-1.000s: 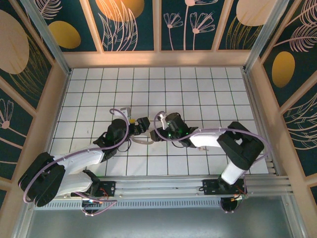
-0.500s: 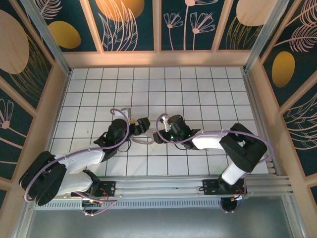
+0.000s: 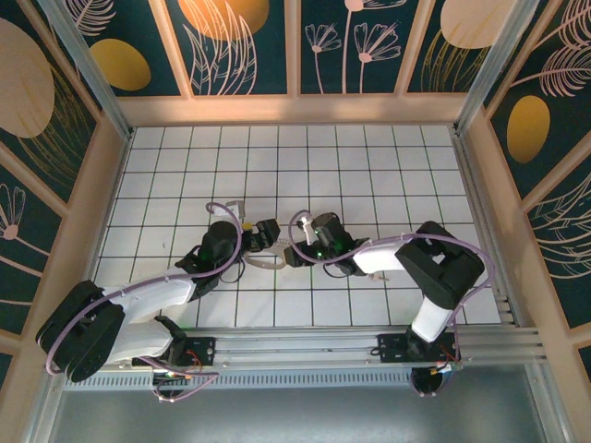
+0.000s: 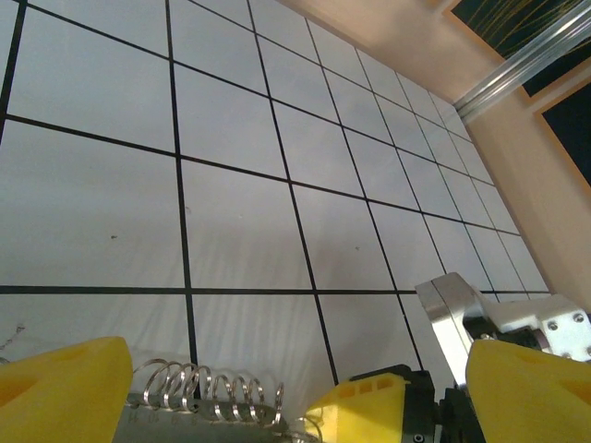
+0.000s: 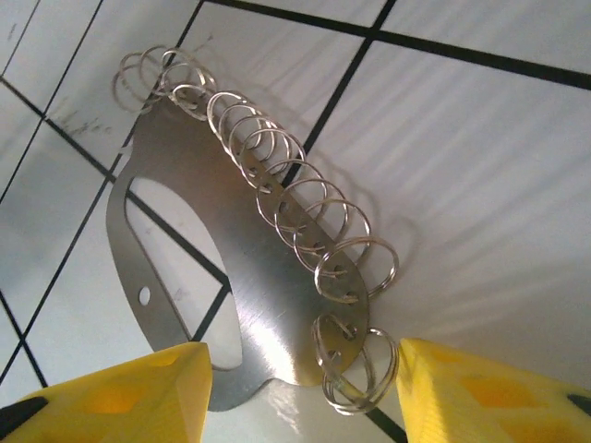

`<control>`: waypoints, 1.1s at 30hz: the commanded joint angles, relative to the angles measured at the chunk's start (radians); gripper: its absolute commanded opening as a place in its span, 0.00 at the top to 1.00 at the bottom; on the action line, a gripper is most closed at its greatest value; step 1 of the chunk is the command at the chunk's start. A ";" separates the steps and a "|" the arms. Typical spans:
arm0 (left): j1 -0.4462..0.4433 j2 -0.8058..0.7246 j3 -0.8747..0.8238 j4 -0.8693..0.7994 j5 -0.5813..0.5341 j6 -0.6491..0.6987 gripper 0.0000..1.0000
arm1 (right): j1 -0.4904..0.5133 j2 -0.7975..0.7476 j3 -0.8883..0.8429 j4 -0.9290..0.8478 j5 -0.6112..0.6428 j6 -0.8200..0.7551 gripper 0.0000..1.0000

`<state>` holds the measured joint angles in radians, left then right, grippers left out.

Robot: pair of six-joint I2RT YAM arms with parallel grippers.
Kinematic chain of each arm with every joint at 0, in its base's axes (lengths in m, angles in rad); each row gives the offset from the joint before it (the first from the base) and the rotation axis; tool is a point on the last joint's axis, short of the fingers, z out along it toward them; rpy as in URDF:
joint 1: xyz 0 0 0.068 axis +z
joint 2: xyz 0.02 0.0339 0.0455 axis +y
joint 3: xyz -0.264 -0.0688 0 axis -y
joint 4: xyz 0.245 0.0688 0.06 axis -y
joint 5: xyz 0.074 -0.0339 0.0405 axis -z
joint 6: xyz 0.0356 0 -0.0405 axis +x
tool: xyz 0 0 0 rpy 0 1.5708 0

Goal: Put the keys on the keyring

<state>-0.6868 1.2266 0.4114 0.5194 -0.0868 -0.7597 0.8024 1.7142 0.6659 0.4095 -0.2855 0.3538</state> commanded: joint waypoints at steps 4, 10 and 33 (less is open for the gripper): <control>0.003 -0.002 -0.002 0.013 -0.003 0.006 0.07 | 0.053 -0.079 -0.007 0.032 -0.100 0.055 0.46; 0.003 -0.013 -0.003 0.007 -0.014 0.015 0.07 | 0.061 -0.223 -0.059 0.032 -0.092 0.059 0.47; 0.020 -0.079 0.026 -0.121 -0.080 0.081 0.03 | 0.112 -0.105 0.003 -0.219 0.165 -0.172 0.52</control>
<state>-0.6739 1.1633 0.4118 0.4316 -0.1444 -0.7067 0.8948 1.5986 0.6373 0.2295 -0.1528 0.2253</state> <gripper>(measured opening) 0.967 0.483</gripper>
